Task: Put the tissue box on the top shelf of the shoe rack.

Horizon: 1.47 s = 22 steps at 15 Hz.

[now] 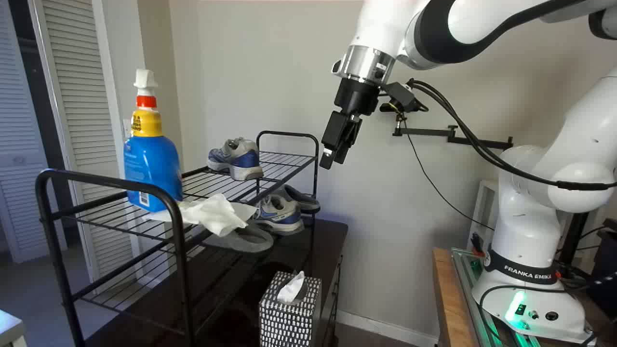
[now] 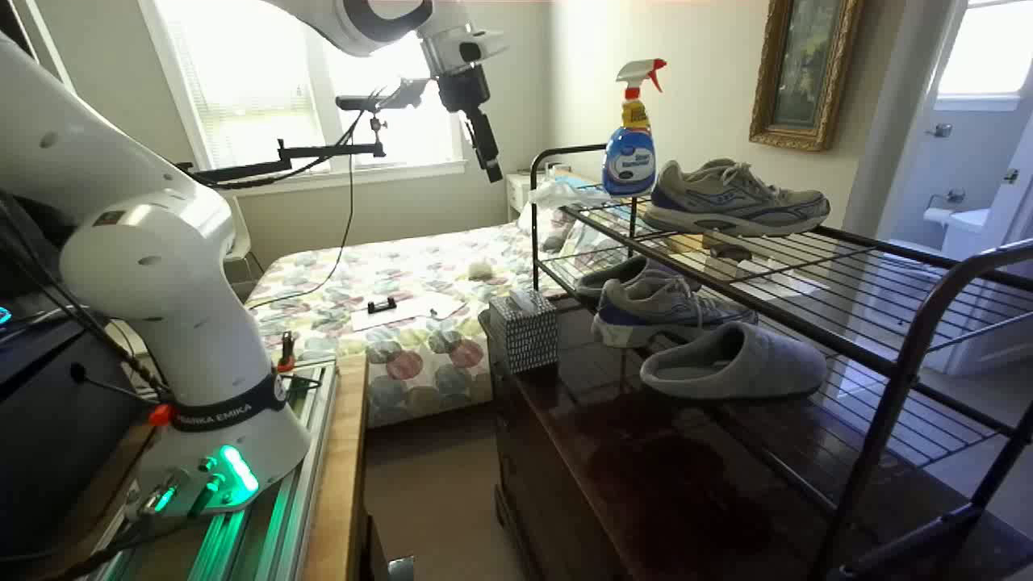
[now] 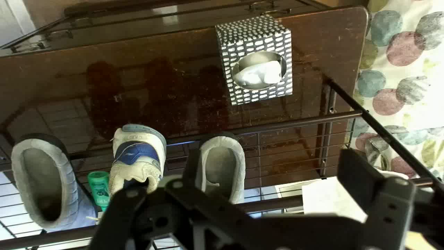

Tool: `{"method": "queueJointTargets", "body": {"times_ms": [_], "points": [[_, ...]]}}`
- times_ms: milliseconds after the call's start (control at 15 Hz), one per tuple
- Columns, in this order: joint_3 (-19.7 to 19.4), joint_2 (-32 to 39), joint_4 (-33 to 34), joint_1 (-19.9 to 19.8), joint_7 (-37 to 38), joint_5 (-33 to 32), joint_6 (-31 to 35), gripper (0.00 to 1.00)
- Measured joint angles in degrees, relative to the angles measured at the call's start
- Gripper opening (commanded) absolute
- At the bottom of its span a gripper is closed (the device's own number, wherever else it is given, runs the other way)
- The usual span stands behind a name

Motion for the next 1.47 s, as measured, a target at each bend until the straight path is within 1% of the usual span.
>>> {"method": "queueJointTargets", "body": {"times_ms": [200,333,533,733,933,1067,1467], "points": [[-0.28,0.24,-0.19,0.03,-0.06,-0.05,0.03,1.00],[-1.22,1.93,-1.42,-0.03,-0.69,-0.05,1.53,1.00],[-2.83,7.57,-3.34,-0.31,-2.45,-0.10,5.37,1.00],[-4.25,14.68,-3.08,-0.34,-4.21,-0.10,8.69,1.00],[-5.16,21.57,-1.45,-0.24,-5.36,-0.09,9.59,1.00],[-5.65,24.53,-0.14,-0.24,-5.62,-0.09,9.59,1.00],[-6.21,26.13,0.79,-0.09,-6.58,0.54,9.49,1.00]]}}
